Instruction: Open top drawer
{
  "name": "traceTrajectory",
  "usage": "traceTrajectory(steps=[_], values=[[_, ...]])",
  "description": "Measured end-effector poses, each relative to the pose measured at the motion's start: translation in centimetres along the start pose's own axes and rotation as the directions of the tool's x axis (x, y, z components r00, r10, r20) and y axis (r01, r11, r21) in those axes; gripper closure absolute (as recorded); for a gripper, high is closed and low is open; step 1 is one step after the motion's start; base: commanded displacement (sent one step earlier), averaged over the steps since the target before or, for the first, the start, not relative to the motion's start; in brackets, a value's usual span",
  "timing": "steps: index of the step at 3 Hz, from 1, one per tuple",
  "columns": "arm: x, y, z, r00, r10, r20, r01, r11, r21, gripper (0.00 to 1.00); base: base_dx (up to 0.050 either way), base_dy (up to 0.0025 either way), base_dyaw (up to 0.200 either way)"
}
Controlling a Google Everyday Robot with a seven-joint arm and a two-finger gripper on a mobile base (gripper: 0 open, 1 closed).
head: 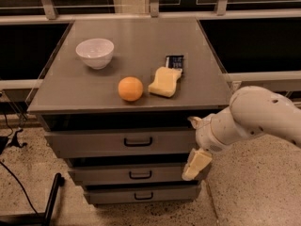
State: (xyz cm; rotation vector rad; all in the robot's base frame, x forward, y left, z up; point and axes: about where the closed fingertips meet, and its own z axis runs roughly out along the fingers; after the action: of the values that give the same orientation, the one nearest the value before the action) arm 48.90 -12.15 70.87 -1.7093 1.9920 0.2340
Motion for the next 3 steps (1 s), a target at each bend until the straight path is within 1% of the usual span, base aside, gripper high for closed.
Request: traceTrajectory(steps=[2, 3], values=[[1.1, -1.3, 2.7, 0.999, 0.011, -0.037, -0.011, 0.9999, 0.001, 0.00, 0.000, 0.00000, 0.000], [2.2, -2.3, 4.1, 0.998, 0.021, -0.061, -0.021, 0.9998, 0.004, 0.00, 0.000, 0.00000, 0.000]])
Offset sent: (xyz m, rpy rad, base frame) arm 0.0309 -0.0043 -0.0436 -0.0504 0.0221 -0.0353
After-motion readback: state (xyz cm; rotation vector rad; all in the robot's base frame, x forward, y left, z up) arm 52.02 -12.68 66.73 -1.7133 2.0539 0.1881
